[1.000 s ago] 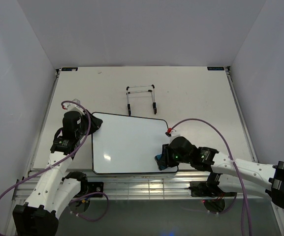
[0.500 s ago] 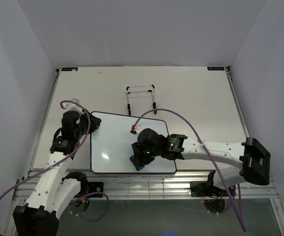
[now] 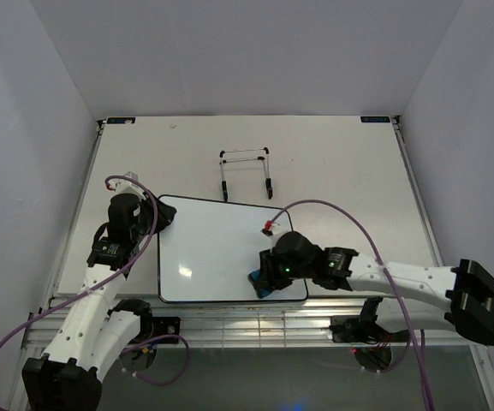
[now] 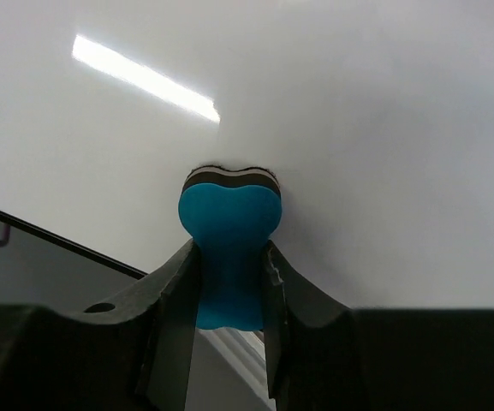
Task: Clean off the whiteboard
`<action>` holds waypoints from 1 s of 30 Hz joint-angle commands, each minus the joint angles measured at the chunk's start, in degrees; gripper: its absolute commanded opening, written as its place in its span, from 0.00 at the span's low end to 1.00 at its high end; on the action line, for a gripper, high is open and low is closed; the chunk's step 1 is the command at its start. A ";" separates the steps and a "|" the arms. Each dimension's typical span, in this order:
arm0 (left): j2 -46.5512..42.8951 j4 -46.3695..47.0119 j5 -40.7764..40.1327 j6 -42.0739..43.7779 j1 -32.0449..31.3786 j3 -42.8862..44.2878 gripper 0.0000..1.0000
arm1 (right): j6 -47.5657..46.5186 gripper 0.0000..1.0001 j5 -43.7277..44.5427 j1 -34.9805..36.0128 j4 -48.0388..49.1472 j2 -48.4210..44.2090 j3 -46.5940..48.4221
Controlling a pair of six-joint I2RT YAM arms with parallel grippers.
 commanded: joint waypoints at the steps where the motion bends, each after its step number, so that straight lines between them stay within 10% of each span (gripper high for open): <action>1: -1.15 0.48 -5.19 3.80 -0.17 1.98 0.00 | 6.44 0.08 -1.07 -4.48 -13.99 -5.97 -19.50; 9: -1.16 0.40 -5.54 3.71 -0.43 2.16 0.00 | 12.07 0.08 0.83 -7.67 -22.08 -16.20 -23.00; 30: -6.87 -12.34 -21.19 6.44 -4.12 9.18 0.00 | 0.75 0.08 9.80 -8.36 -43.52 15.09 -1.81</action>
